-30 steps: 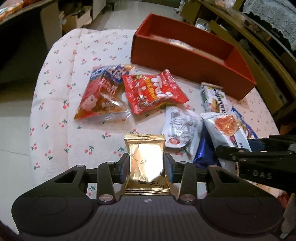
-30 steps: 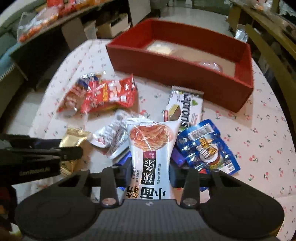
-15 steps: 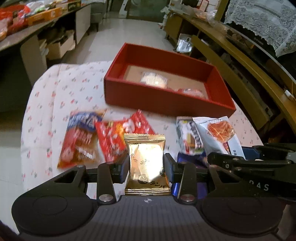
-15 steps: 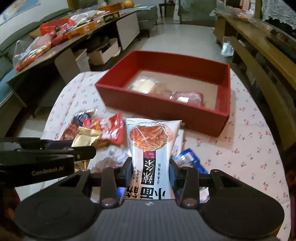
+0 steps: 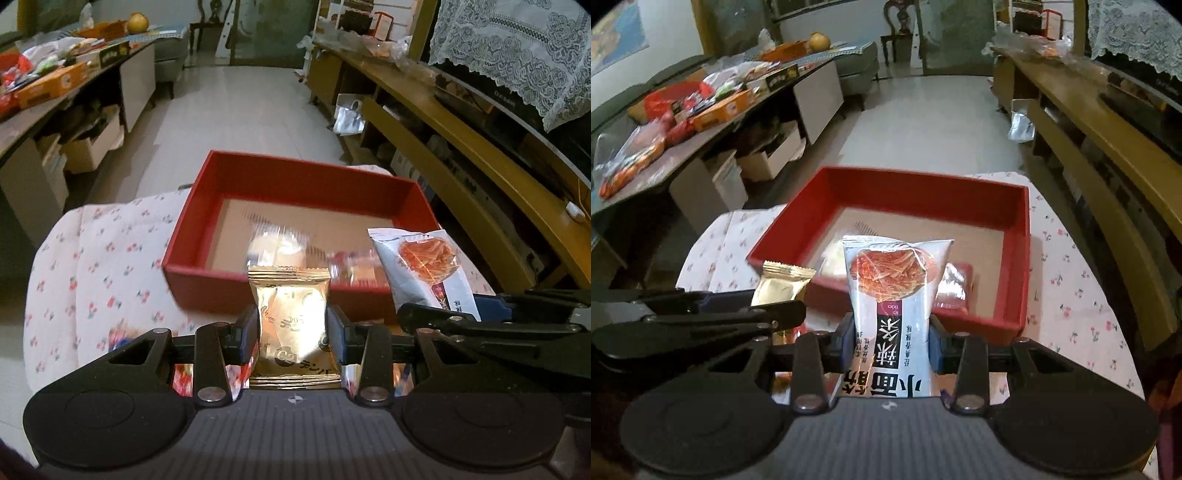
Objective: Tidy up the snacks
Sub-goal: 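Carry the gold packet and white bag with both grippers over the red box, then open both grippers to drop the packet and bag into the box, then grasp the red-blue snack bag with the left gripper while the right grasps the blue wafer biscuit, then carry the red-blue bag and blue wafer biscuit with both grippers over the red box, then lower both grippers into the box and open them to release the snacks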
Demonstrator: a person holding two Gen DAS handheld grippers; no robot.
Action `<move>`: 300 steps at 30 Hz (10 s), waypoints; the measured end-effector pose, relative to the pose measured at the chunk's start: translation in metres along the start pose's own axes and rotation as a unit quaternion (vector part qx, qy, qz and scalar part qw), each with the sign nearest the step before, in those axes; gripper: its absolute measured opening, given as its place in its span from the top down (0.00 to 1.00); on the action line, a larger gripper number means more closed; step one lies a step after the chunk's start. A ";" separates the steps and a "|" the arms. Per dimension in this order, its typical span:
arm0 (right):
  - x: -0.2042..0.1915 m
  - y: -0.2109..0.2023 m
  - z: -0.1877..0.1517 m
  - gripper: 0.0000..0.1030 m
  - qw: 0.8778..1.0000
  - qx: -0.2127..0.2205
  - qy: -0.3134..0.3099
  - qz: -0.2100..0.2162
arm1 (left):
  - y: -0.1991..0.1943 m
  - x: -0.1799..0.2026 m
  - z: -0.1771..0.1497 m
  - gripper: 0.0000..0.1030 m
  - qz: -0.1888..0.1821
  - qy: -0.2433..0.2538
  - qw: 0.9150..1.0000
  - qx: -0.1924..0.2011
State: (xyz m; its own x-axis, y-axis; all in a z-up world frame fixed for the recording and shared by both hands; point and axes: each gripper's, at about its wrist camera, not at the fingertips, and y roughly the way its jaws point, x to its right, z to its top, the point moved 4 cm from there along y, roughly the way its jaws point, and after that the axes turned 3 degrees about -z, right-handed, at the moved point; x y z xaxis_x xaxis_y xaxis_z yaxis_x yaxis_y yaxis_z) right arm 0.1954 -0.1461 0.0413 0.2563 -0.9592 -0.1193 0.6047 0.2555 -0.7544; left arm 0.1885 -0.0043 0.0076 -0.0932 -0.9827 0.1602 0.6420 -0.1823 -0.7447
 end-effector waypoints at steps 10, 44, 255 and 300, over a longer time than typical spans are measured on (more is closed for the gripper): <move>0.017 0.030 0.037 0.46 1.000 0.010 0.014 -0.024 | 0.028 0.003 0.032 0.54 0.009 0.015 1.000 0.010; 0.028 0.135 0.063 0.41 0.998 -0.025 0.011 -0.061 | 0.102 -0.023 0.055 0.53 0.041 0.004 0.999 -0.010; 0.031 0.077 0.059 0.27 0.998 0.016 0.028 -0.061 | 0.068 -0.008 0.055 0.64 -0.003 0.016 1.000 -0.007; 0.028 0.112 0.053 0.26 0.997 -0.012 0.010 -0.075 | 0.077 -0.014 0.050 0.48 0.028 0.016 0.999 -0.008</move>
State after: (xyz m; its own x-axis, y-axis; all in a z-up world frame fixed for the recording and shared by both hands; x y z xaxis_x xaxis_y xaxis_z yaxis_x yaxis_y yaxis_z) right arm 0.3109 -0.1380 -0.0123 0.1490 -0.9887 -0.0179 0.6171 0.1072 -0.7796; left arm 0.2777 -0.0030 -0.0198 -0.0814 -0.9919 0.0978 0.6345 -0.1272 -0.7624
